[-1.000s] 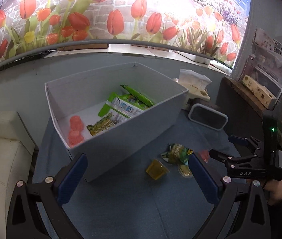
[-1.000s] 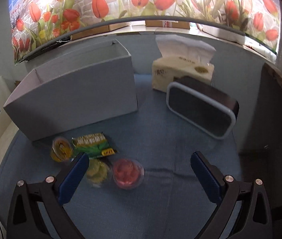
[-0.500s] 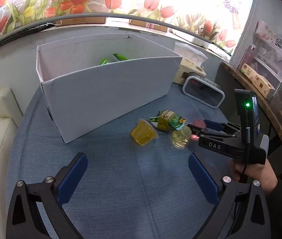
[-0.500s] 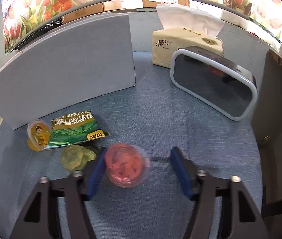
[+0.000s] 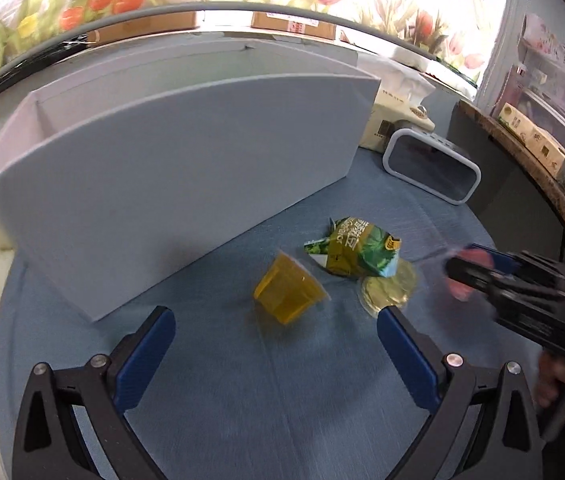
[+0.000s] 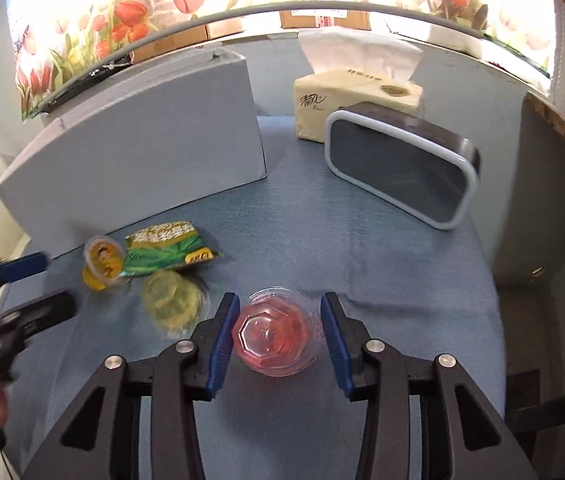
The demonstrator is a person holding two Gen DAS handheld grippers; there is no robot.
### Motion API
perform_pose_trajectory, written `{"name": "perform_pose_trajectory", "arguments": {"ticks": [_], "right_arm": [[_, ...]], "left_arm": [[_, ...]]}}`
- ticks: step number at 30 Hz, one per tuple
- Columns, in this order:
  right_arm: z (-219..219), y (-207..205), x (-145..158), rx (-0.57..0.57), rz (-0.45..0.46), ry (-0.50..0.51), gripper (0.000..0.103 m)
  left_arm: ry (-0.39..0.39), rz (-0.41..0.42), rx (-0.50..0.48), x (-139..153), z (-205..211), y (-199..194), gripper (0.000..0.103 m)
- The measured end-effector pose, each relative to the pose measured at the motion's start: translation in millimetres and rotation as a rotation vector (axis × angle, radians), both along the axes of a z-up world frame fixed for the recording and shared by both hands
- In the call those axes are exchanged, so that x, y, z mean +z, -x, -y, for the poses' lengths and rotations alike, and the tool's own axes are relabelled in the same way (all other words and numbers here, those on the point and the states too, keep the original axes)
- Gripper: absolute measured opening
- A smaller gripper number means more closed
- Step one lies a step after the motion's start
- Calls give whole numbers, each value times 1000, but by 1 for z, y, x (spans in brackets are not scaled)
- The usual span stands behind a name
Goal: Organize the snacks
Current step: 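Grasp the yellow jelly cup with the left gripper while the right carries the pink cup to the box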
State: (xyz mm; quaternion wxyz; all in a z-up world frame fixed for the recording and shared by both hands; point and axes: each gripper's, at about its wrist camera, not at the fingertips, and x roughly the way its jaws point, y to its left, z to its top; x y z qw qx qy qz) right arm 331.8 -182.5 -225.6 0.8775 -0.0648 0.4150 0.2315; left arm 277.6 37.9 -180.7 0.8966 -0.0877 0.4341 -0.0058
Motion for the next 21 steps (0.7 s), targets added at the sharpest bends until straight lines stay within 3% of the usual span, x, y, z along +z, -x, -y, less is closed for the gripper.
{"name": "perform_pose_trajectory", "arguments": {"ticks": [5, 7, 9, 12, 15, 21], "right_arm": [[15, 15, 9, -5, 7, -34, 46], [17, 21, 14, -3, 19, -40, 46], [17, 25, 16, 2, 25, -46, 46], [16, 32, 19, 15, 32, -46, 46], [15, 35, 20, 23, 26, -56, 46], [10, 43, 24, 42, 35, -67, 46]], "left_arm": [[-17, -35, 12, -14, 0, -23, 98], [-49, -57, 3, -18, 6, -28, 74], [-62, -65, -4, -21, 9, -29, 66], [-18, -62, -10, -20, 7, -29, 52], [23, -59, -8, -20, 1, -28, 51], [19, -13, -23, -3, -3, -12, 51]]}}
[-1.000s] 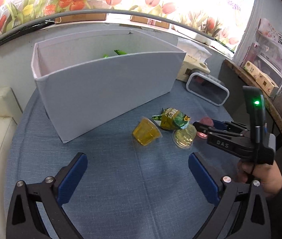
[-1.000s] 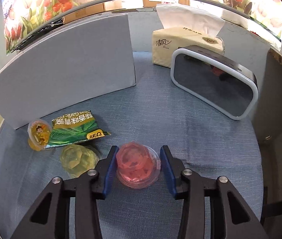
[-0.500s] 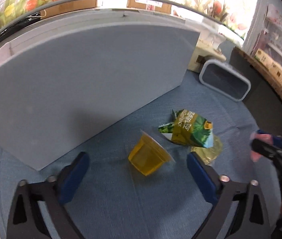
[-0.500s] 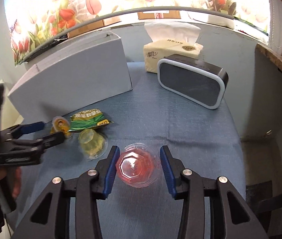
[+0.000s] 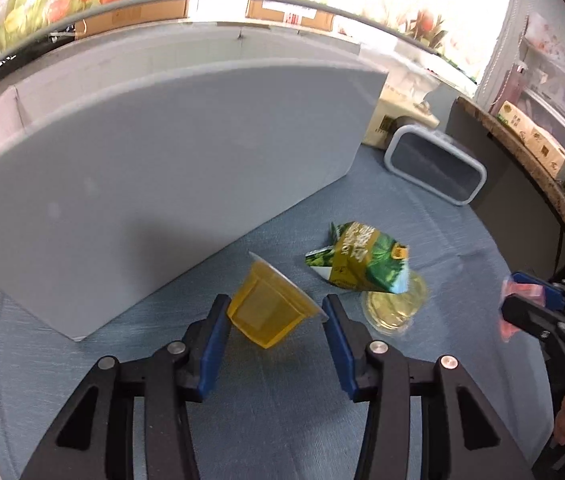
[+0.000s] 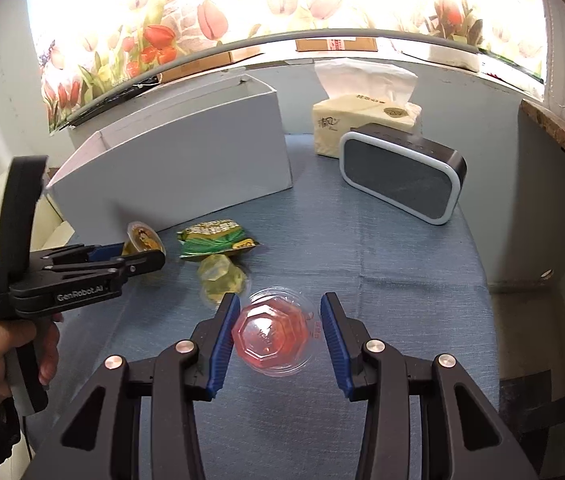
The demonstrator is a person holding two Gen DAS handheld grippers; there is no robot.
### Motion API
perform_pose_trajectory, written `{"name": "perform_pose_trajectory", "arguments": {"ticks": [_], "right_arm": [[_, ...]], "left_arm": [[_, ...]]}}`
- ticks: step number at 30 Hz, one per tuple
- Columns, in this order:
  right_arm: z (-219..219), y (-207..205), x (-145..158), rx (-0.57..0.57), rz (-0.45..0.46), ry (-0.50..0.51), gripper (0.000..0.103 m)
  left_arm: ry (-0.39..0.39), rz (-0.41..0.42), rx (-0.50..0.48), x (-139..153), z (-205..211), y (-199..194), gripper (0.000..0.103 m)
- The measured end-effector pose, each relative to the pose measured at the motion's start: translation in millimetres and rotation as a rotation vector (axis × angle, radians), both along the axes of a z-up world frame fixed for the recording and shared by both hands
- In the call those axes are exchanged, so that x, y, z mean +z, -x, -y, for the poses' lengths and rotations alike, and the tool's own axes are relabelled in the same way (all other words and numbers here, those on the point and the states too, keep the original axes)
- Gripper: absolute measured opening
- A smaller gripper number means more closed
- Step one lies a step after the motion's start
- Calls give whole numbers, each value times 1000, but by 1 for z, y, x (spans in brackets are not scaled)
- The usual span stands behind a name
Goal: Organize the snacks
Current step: 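Grasp the yellow jelly cup with the left gripper while the right carries the pink cup to the box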
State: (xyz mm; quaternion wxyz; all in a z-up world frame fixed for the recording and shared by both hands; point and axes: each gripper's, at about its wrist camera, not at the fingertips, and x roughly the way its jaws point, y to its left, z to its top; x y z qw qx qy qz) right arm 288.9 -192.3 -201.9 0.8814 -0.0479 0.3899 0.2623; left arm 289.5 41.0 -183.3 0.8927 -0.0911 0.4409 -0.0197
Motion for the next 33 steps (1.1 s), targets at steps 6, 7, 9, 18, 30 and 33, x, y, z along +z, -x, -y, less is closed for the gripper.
{"name": "perform_pose_trajectory", "arguments": {"ticks": [6, 7, 9, 18, 30, 33], "right_arm": [[-7, 10, 11, 20, 16, -15, 46], [-9, 11, 14, 23, 17, -19, 46], [-12, 13, 22, 30, 28, -26, 46], [-38, 13, 69, 77, 104, -42, 46], [-122, -56, 132, 162, 155, -55, 46], [-147, -84, 134, 191, 138, -48, 46]], "left_arm": [[-32, 69, -31, 35, 3, 25, 51], [-32, 81, -36, 41, 3, 28, 51], [-31, 104, -41, 53, 2, 33, 51], [-46, 202, -19, 113, -16, 41, 51], [-51, 244, 66, 160, -88, -17, 51], [-39, 225, 74, 156, -104, -37, 51]]}}
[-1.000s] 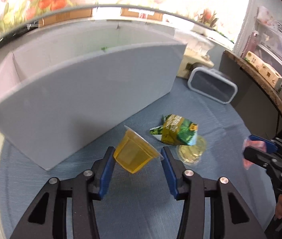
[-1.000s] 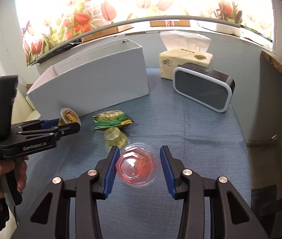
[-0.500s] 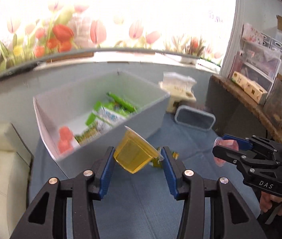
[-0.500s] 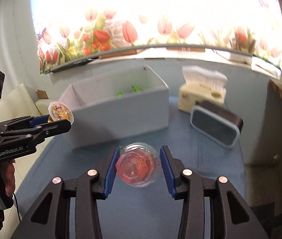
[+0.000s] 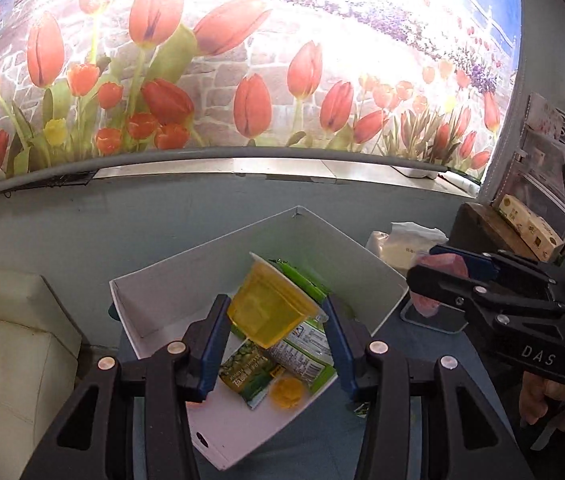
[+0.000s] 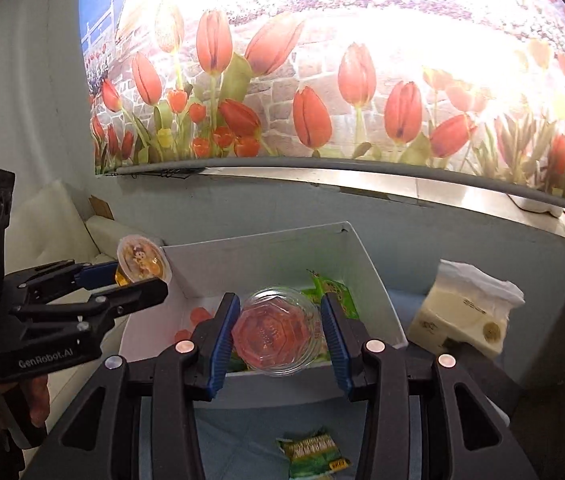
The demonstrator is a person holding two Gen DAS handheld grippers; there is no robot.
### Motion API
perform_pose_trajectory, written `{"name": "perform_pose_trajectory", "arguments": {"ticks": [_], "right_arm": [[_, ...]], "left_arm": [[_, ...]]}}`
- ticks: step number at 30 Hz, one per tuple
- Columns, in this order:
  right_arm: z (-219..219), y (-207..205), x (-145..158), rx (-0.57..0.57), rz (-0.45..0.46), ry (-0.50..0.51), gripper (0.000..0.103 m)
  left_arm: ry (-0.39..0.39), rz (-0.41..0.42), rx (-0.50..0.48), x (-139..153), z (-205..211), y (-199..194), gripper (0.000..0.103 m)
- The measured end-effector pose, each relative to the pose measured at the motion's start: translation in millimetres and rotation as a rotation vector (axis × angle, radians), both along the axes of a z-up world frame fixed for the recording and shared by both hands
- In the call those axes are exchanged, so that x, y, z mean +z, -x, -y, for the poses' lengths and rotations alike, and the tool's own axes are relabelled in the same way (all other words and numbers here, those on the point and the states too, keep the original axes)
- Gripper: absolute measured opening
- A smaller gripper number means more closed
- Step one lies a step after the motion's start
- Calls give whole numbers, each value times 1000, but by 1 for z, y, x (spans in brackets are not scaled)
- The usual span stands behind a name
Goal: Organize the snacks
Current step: 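Grasp the yellow jelly cup with the left gripper while the right carries the pink cup to the box, then release the yellow and pink jelly cups into the white box with both grippers, then grasp the pale green jelly cup with the right gripper while the left grasps the garlic pouch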
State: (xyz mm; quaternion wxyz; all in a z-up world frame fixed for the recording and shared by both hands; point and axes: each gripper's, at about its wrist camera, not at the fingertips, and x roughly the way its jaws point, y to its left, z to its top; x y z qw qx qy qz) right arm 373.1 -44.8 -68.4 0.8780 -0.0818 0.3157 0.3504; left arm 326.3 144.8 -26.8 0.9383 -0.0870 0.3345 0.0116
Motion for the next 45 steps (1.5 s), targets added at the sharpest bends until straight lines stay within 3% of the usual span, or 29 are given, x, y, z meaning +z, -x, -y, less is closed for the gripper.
{"name": "perform_pose_trajectory", "arguments": {"ticks": [5, 6, 7, 8, 9, 10, 11, 16, 25, 28, 32, 37, 45], "right_arm": [[-31, -38, -15, -1, -48, 34, 46], [-36, -44, -19, -6, -54, 47, 46], [-40, -50, -23, -12, -57, 57, 47], [-42, -55, -27, -14, -67, 68, 57], [-44, -60, -30, -12, -87, 68, 85], [-43, -64, -31, -12, -100, 54, 96], [-40, -66, -32, -18, -100, 26, 99], [-28, -65, -30, -39, -120, -30, 99], [23, -19, -42, -114, -66, -14, 99], [54, 9, -66, -136, -95, -17, 99], [84, 46, -108, -179, -107, 51, 99], [94, 73, -157, -178, -126, 136, 99], [81, 64, -176, -181, -115, 137, 99]], "left_arm": [[-19, -37, 24, -12, -17, -19, 52], [-31, -49, 39, -14, -18, -21, 58], [-35, -61, 53, -17, -21, -23, 80], [-31, -74, 65, -19, -24, -24, 97], [-25, -76, 75, -21, -27, -24, 103], [-20, -71, 71, -22, -29, -23, 103], [-14, -69, 61, -24, -29, -22, 103], [-28, -97, 57, -34, -26, -19, 103], [-33, -78, 38, -35, -8, 2, 103], [-27, -67, 9, -35, 6, 18, 103], [-25, -53, -21, -39, 26, 45, 103], [-34, -59, -63, -55, 55, 83, 103], [37, -109, -34, -94, 81, 135, 103]]}}
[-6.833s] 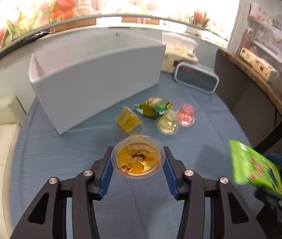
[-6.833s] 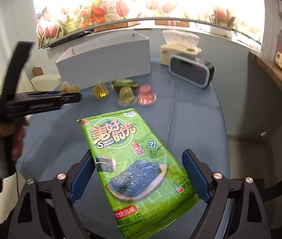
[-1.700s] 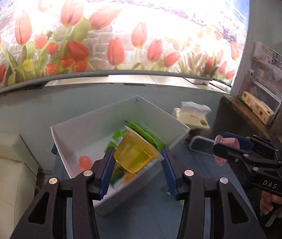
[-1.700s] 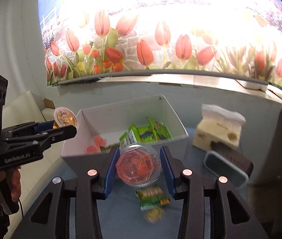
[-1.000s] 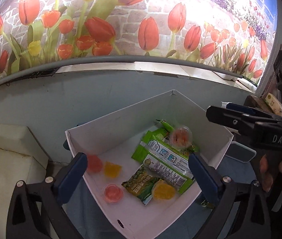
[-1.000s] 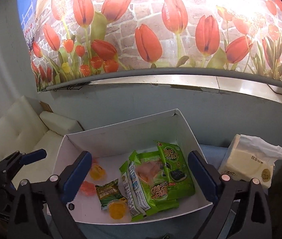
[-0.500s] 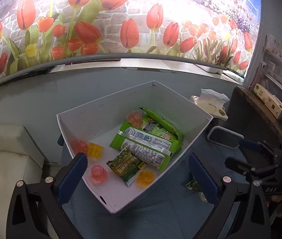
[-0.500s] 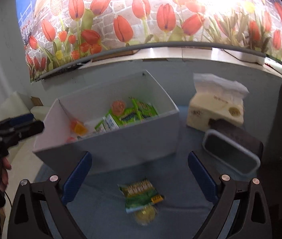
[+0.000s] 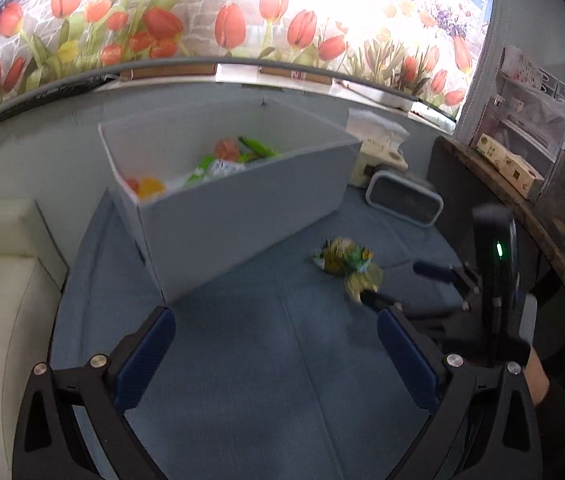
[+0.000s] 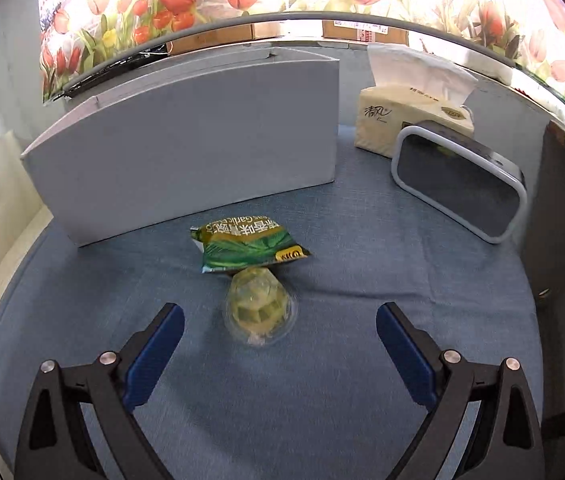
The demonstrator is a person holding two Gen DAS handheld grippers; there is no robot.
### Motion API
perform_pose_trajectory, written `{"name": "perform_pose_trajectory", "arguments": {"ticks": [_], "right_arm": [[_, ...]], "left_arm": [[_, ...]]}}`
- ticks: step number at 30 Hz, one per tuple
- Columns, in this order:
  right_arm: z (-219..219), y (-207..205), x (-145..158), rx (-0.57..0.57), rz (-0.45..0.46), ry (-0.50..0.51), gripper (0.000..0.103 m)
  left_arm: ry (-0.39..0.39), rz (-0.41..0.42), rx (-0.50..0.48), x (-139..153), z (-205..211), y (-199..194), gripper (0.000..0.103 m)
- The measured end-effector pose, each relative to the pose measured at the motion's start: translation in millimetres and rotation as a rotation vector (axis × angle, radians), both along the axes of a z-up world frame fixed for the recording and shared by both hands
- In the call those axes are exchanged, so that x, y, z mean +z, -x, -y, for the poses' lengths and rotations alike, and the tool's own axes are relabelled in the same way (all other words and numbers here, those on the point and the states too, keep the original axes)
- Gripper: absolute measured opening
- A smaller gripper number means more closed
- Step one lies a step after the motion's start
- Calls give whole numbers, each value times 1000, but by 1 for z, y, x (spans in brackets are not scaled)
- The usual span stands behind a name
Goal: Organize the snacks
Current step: 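Grasp the pale green jelly cup with the right gripper while the left grasps the garlic pouch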
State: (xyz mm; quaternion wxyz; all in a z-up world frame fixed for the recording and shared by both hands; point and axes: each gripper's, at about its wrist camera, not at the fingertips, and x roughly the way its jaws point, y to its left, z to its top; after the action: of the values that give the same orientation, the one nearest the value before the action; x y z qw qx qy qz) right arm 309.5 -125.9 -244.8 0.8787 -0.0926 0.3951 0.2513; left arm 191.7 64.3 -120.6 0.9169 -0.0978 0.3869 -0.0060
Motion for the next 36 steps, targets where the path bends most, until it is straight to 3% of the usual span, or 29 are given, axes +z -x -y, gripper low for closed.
{"name": "perform_pose_trajectory", "arguments": {"ticks": [2, 4, 6, 8, 10, 16, 25, 36], "right_arm": [[-3, -4, -2, 3, -7, -3, 99], [-6, -7, -6, 1, -17, -1, 92], [-9, -13, -12, -5, -53, 10, 61], [-9, -15, -13, -4, -49, 12, 57], [-10, -15, -14, 10, -59, -6, 45], [-8, -11, -13, 12, -60, -16, 45], [13, 18, -6, 30, -70, -12, 45], [90, 77, 4, -56, -68, -57, 45]], "left_arm": [[16, -28, 1, -12, 2, 9, 103], [29, -55, 13, -22, 3, 17, 103], [44, -69, 24, -28, 0, 24, 103], [49, -76, 34, -32, -3, 30, 103], [45, -81, 41, -35, -6, 33, 103], [70, -78, 53, -37, -13, 35, 103], [24, -60, 7, -30, 5, 16, 103], [-27, -66, -110, -39, 71, -66, 103]]}}
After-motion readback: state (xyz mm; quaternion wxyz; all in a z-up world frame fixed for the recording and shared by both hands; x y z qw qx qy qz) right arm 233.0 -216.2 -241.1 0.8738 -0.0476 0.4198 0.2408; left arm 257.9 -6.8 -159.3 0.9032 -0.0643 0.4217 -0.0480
